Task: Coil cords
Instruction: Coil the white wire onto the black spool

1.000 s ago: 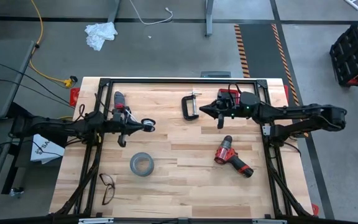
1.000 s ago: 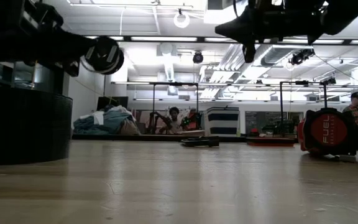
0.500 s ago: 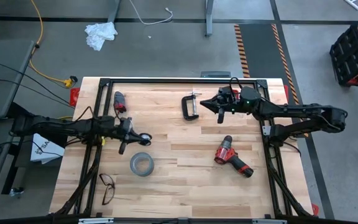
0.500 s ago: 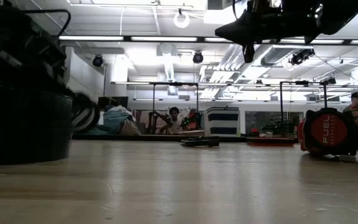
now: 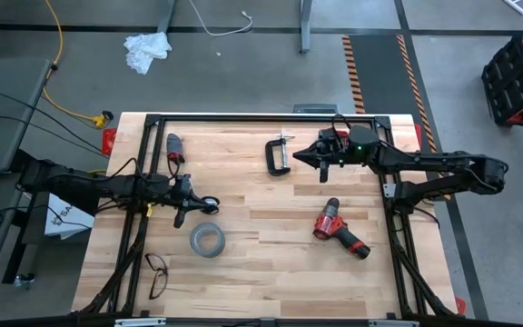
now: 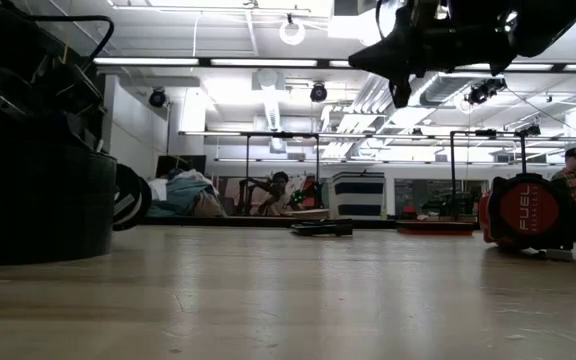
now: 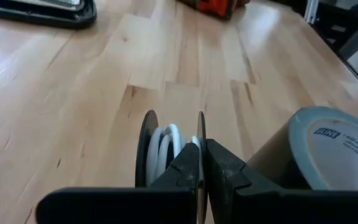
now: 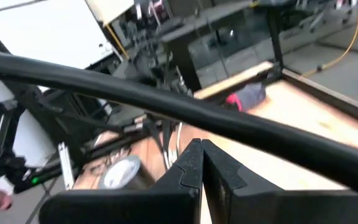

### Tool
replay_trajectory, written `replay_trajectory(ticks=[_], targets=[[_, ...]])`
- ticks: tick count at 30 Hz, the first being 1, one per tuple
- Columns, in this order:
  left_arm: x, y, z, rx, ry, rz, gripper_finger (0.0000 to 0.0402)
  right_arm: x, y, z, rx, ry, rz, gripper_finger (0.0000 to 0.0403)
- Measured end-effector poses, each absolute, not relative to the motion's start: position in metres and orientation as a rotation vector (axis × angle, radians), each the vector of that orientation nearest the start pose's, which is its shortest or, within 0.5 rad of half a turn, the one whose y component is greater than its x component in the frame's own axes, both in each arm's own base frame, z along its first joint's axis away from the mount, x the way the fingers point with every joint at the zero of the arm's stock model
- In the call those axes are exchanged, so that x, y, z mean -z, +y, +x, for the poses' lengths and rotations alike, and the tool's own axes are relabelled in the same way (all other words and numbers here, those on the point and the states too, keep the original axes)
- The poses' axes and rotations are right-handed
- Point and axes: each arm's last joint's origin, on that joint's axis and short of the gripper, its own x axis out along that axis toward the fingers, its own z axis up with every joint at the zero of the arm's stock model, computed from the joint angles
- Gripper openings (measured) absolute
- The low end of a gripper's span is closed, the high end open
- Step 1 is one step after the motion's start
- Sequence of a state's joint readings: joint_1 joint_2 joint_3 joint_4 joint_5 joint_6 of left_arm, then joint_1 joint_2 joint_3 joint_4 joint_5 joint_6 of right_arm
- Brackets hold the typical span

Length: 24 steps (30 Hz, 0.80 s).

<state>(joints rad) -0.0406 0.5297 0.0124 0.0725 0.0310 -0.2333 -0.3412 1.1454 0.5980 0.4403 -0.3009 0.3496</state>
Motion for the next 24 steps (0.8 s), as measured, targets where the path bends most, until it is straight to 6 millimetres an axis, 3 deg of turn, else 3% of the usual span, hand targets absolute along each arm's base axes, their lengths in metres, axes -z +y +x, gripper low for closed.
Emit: replay_trajectory(ticks=[7,13,16,20,24], targets=[[-0.125,-0.005,0.121,-0.003,0.464,-0.226,0.0004,-0.236,-0.072,0.230,0.044,0.260,0.367,0.0000],[-0.133,-0.003,0.125,-0.094,0.361,-0.331,0.0004,-0.214,-0.069,0.220,0.012,0.203,0.418,0.0000],[-0.143,-0.001,0.128,-0.143,0.241,-0.356,0.0004,-0.213,-0.067,0.219,-0.018,0.154,0.453,0.0000],[-0.143,0.002,0.129,-0.215,0.221,-0.377,0.0004,-0.215,-0.067,0.219,-0.020,0.140,0.490,0.0000],[-0.144,0.009,0.131,-0.298,0.174,-0.530,0.0004,-0.215,-0.064,0.220,-0.028,0.148,0.534,0.0000]])
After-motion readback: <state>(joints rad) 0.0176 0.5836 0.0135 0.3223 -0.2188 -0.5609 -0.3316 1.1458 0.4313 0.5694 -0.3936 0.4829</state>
